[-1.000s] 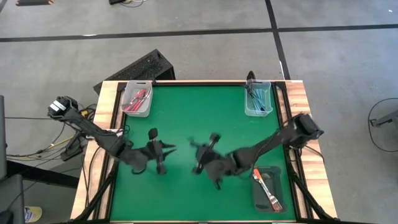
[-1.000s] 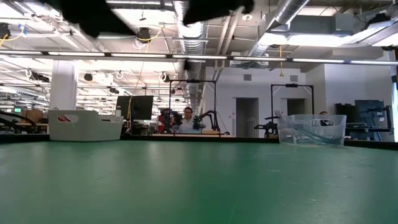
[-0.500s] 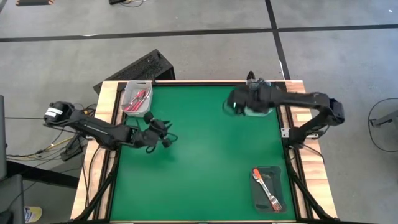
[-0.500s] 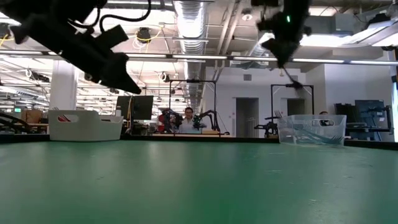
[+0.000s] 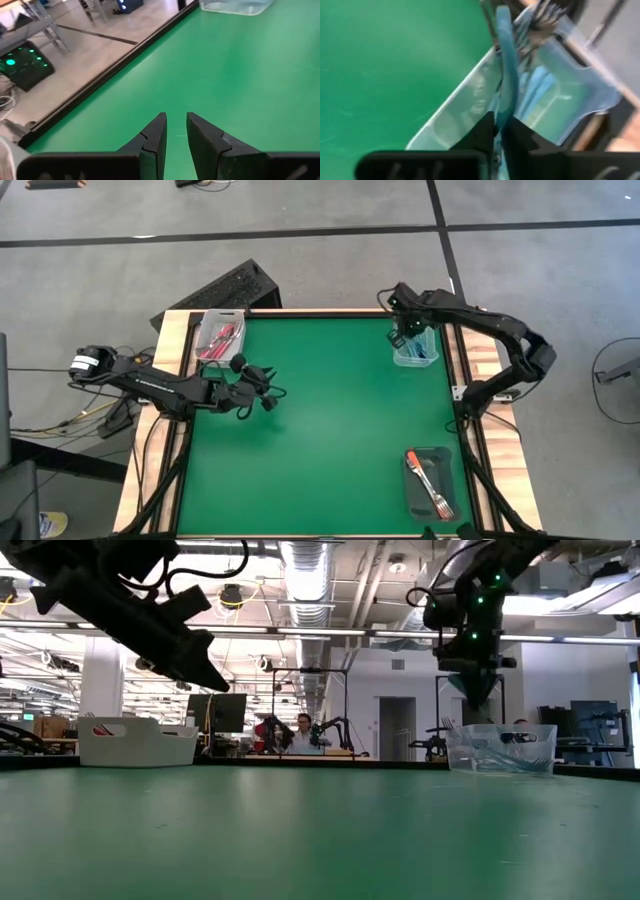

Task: Sort silverware by color (type)
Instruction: Put the blue fork into the transparent bin, then return to Home Position

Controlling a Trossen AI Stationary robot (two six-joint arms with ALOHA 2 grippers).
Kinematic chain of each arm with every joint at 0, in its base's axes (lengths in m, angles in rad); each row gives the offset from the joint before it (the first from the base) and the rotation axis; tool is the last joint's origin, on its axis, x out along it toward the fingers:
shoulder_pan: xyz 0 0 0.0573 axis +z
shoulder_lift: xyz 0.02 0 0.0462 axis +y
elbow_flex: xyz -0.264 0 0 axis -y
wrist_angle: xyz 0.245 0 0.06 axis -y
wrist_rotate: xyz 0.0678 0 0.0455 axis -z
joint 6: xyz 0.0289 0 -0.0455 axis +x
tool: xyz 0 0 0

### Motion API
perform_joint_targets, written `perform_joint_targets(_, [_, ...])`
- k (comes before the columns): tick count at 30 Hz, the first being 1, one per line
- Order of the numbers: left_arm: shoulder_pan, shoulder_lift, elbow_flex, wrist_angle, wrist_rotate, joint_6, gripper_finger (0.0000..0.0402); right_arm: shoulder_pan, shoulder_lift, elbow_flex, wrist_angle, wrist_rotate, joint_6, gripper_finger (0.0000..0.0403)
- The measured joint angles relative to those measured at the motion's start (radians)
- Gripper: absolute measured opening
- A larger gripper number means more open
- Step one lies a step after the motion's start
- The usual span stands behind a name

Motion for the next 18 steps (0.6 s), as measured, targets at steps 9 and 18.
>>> perform_joint_targets(9, [-0.049, -0.118, 0.000, -0.045, 0.020, -0.002, 0.0064, -0.029, -0.056, -0.010, 0.000, -0.016, 0.037, 0.0176])
perform_joint_targets(18, [-0.224, -0.386, -0.001, -0.218, 0.014, -0.116, 0.0064, 0.340, -0.297, -0.072, 0.216, 0.110, 0.187, 0.0197])
